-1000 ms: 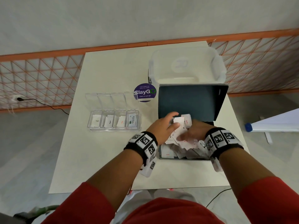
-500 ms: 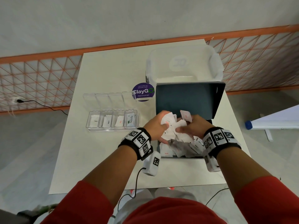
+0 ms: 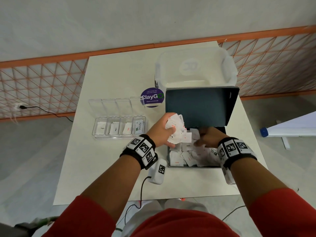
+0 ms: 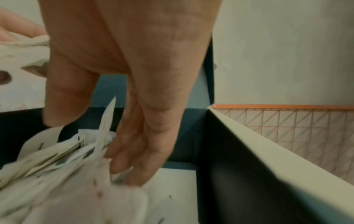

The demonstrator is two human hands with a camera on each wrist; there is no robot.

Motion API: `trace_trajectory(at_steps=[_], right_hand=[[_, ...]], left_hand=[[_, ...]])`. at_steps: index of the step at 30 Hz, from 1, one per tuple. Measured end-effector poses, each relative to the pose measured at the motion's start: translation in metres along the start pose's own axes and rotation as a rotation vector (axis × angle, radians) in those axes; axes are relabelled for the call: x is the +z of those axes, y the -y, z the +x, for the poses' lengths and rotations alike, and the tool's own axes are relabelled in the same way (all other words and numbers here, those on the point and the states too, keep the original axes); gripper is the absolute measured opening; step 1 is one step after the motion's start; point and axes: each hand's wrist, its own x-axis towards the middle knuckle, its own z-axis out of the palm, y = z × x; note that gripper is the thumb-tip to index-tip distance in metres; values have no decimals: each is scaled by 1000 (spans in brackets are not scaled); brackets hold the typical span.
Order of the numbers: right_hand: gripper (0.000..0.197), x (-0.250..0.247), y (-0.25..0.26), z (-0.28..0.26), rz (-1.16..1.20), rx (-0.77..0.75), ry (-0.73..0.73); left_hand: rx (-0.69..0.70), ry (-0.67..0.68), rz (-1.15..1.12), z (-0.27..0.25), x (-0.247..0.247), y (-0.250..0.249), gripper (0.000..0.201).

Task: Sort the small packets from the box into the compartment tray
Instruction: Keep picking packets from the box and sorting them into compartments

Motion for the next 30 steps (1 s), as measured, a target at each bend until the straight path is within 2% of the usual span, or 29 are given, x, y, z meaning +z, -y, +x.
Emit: trace_trajectory(at_steps=[5,6,8,10,12,15,19,22,24,26,30], right_hand=[[19,-7,10,-5,-36,-58,-103],[18,-7,13,-7,46,-68,-125],[15,-4,21,-14,410,-82,-102],[22,1,30,-21,732,-110,29],[34,7,37,-23,781,-166,148],[33,10,38,-18,632,-188,79],[27,-2,19,-12,403,-24,74],[26,-1,4,-5,78,99,24],[30,6,0,3,34,181,-9],[37,15,-2,10,-41,242,14],[62,27,7,16,-487,238,14]], left_hand=[[12,27,-41,0,3,-1,56],[16,26,-53,-1,3,-1,57],[21,15,-88,-1,4,-1,59],[27,-16,-112,-1,8,-3,59],[59,-31,-93,-1,15,-5,58],[147,-4,218,-1,25,-9,60],[133,60,624,5,25,-4,67],[86,-61,810,3,19,8,50],[5,-129,829,0,15,16,49],[-96,-76,757,-3,15,22,63],[-190,6,605,-5,18,25,79]])
